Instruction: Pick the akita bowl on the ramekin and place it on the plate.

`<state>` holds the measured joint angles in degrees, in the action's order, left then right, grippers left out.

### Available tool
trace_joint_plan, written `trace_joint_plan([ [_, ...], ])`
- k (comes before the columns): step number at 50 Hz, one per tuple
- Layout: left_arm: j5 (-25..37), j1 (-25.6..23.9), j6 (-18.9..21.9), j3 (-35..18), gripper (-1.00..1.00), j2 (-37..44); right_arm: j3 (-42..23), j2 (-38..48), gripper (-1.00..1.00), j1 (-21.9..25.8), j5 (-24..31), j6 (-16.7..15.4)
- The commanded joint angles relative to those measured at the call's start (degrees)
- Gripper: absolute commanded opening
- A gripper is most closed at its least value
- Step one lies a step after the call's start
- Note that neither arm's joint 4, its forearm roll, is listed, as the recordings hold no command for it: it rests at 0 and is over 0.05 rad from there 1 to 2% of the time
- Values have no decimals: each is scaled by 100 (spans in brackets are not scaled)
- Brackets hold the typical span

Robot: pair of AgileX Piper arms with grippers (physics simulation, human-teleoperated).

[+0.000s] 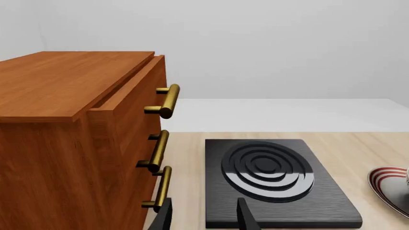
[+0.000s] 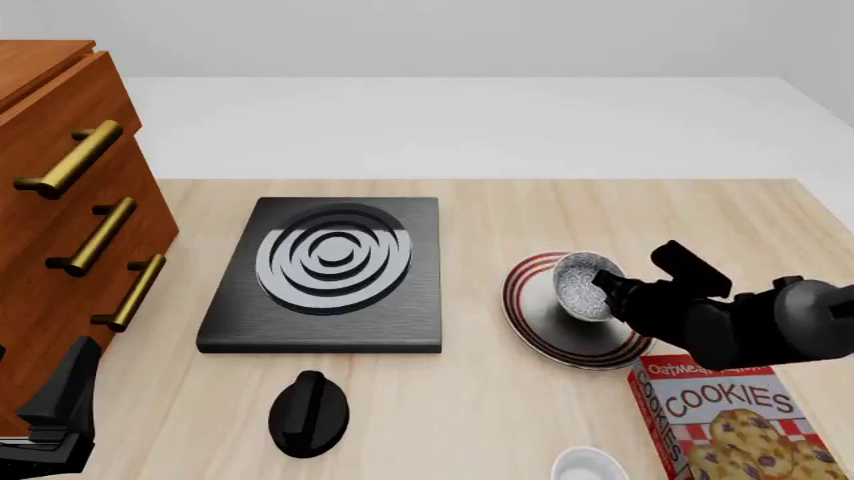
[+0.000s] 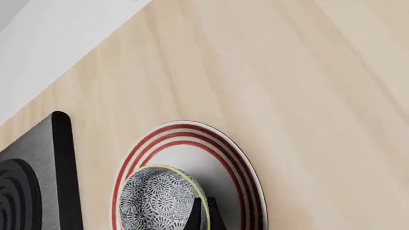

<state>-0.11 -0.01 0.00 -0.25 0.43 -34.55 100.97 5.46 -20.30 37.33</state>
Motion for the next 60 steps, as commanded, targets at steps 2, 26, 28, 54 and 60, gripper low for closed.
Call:
trace_joint_plan([
  [2, 0, -1, 0, 0, 100, 1, -19, 132, -100, 5, -89, 80],
  [26, 0, 0, -1, 0, 100, 0, 173, -746, 100, 104, 171, 216],
  [28, 0, -1, 0, 0, 100, 1, 197, -912, 100, 96, 239, 229],
  [54, 0, 0, 0, 0, 100, -1, -209, -5052, 100, 70, 3288, -497],
  [60, 0, 0, 1, 0, 100, 0, -320, -5836, 100, 26, 3926, -749],
])
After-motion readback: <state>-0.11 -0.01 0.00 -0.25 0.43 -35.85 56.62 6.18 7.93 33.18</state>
